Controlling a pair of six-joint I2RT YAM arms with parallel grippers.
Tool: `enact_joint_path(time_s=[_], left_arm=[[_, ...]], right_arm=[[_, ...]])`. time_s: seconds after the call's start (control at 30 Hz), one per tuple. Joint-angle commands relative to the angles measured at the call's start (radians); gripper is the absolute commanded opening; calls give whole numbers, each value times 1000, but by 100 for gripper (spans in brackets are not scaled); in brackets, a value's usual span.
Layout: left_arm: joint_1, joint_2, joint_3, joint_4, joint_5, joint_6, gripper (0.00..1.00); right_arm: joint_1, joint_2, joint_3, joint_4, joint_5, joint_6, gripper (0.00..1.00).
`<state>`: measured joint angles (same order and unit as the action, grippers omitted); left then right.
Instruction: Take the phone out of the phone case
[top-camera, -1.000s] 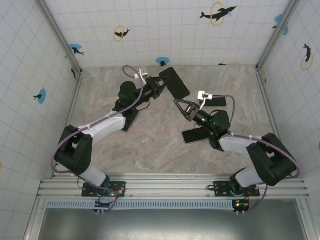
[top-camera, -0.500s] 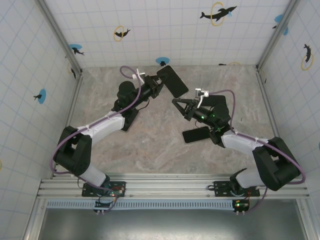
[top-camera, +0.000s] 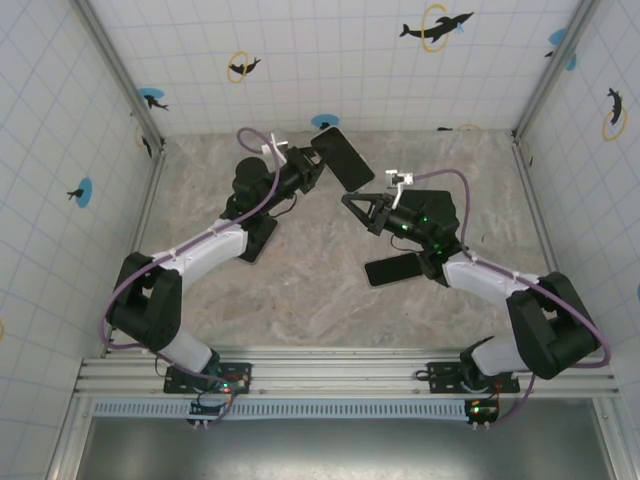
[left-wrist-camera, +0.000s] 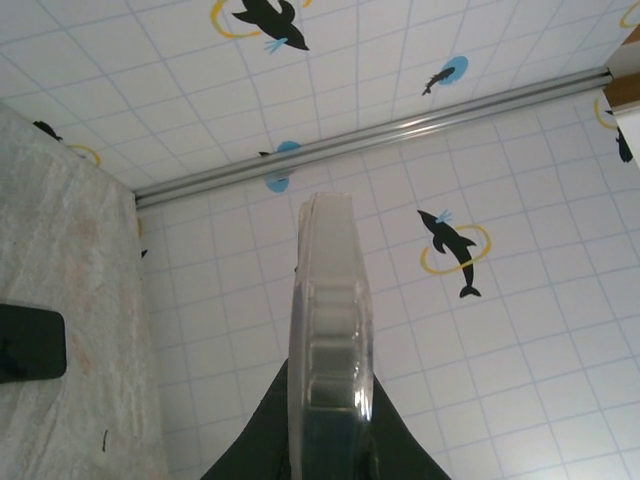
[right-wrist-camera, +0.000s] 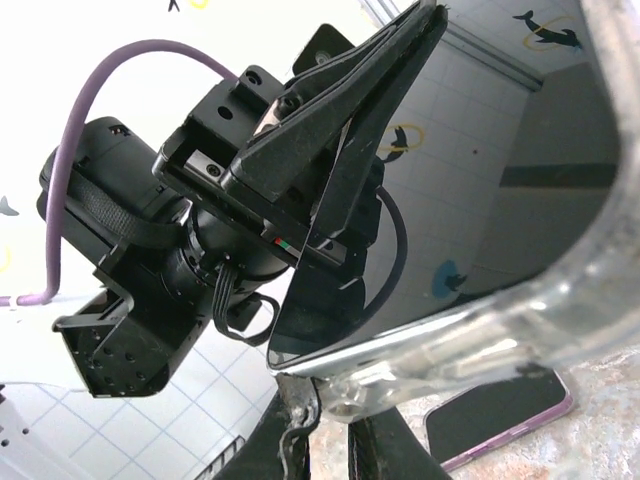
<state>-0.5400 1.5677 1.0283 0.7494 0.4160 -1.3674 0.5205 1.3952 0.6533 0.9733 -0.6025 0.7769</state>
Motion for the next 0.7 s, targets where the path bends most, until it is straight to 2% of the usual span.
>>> enact_joint_path(time_s=[0.0,0.07,0.17,0.23,0.33,0.5,0.67], left_arm=[[-19,-26,50,2,130,13,0],[-11,-25,51,-9,137,20,0],[4,-25,52,-28,150,46,0],[13,-26,57,-45,156,63,0],[24,-14,80,-71,192,115,0],[28,-10,113,-144,235,236,0],[30,-21,116,-189,244,331,1]], right_arm=[[-45,-2,35,-120,42,-55,13],[-65,-15,31,-115,4,-46,18],[-92,-45,19,-118,-62,-52,32],[-113,-59,17,-122,-149,-61,46],[-142,-84,16,-154,-238,-99,55],[-197,-113,42,-276,-283,-184,59],[-228,-102,61,-297,-314,-193,59]])
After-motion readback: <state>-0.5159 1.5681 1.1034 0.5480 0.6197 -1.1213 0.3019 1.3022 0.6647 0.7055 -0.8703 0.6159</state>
